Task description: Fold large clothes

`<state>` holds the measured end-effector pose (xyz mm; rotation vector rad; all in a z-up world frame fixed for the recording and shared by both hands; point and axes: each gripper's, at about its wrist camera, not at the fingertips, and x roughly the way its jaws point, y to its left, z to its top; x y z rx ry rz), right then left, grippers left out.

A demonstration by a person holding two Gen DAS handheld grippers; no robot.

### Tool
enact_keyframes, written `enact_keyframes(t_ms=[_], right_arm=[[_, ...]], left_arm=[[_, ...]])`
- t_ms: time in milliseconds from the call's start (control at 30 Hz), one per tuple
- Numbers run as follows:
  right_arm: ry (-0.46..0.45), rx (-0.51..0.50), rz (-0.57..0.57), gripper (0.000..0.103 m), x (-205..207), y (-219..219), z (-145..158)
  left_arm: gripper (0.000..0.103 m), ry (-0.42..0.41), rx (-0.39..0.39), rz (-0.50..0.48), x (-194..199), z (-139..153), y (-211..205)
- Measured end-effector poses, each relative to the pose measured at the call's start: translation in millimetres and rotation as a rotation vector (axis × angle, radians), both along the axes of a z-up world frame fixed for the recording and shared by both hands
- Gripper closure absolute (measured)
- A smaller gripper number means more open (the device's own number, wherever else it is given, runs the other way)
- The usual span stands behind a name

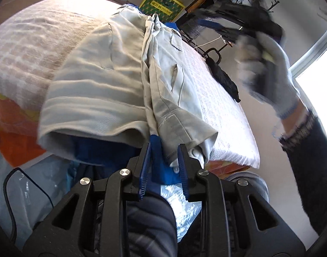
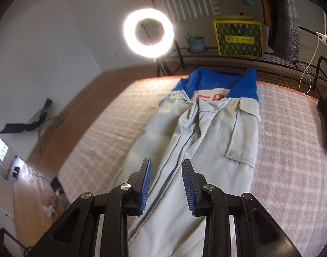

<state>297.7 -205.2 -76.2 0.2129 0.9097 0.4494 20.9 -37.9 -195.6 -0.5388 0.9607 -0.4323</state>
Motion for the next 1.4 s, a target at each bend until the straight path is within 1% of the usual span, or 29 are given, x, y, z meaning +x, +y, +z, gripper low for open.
enact_keyframes(t_ms=[67,133,167,233,333,433,500,600,700,800,867,900,933,967,1033,1100,1167,1233,1333,1400], right_arm=[[0.005,0.023,-0.002,0.074,-29,-8,8],[0.022,0.044,-0.001,0.075,-51,-13,7],[0.041,0.051,0.008,0.077,-63,-14,3],[0.084,0.053,0.026,0.077,-88,-11,-11],[0.158,0.051,0.063,0.078,-117,-1,-38],[0.206,0.033,0.088,0.078,-136,9,-63],[0.24,0.048,0.102,0.078,-144,13,-76],[0.261,0.034,0.147,0.078,-157,22,-86],[0.269,0.022,0.218,0.078,-174,32,-87],[0.233,-0.037,0.273,0.078,-194,37,-82],[0.2,-0.017,0.276,0.078,-202,28,-75],[0.181,-0.005,0.266,0.077,-205,21,-71],[0.166,-0.008,0.255,0.072,-207,15,-67],[0.148,-0.028,0.247,0.068,-208,8,-63],[0.128,-0.082,0.247,0.067,-209,-4,-60],[0.12,-0.149,0.265,0.067,-209,-13,-60],[0.105,-0.228,0.308,0.062,-206,-15,-63],[0.105,-0.285,0.354,0.061,-207,-13,-69],[0.11,-0.332,0.417,0.061,-207,-9,-84],[0.094,-0.365,0.448,0.061,-208,-5,-92]], left_arm=[[0.079,-0.003,0.0,0.009,-5,4,9],[0.079,-0.02,0.014,0.02,-4,6,19],[0.079,-0.026,0.022,0.027,-8,9,18],[0.079,-0.036,0.036,0.04,-7,10,34],[0.079,-0.053,0.053,0.064,6,9,47],[0.079,-0.089,0.09,0.063,18,12,51],[0.079,-0.102,0.115,0.049,26,12,49],[0.079,-0.108,0.124,0.028,35,13,46],[0.079,-0.133,0.178,-0.017,41,17,35],[0.079,-0.128,0.182,-0.058,44,21,24],[0.079,-0.129,0.168,-0.087,45,25,16],[0.076,-0.128,0.168,-0.104,46,27,10],[0.069,-0.127,0.168,-0.12,48,29,4],[0.059,-0.125,0.163,-0.125,48,30,0],[0.053,-0.116,0.161,-0.124,50,30,-8],[0.053,-0.097,0.191,-0.127,54,28,-16],[0.053,-0.077,0.219,-0.132,58,23,-22],[0.053,-0.051,0.244,-0.131,62,16,-27],[0.053,-0.013,0.252,-0.134,67,4,-28],[0.058,-0.007,0.259,-0.137,69,1,-28]])
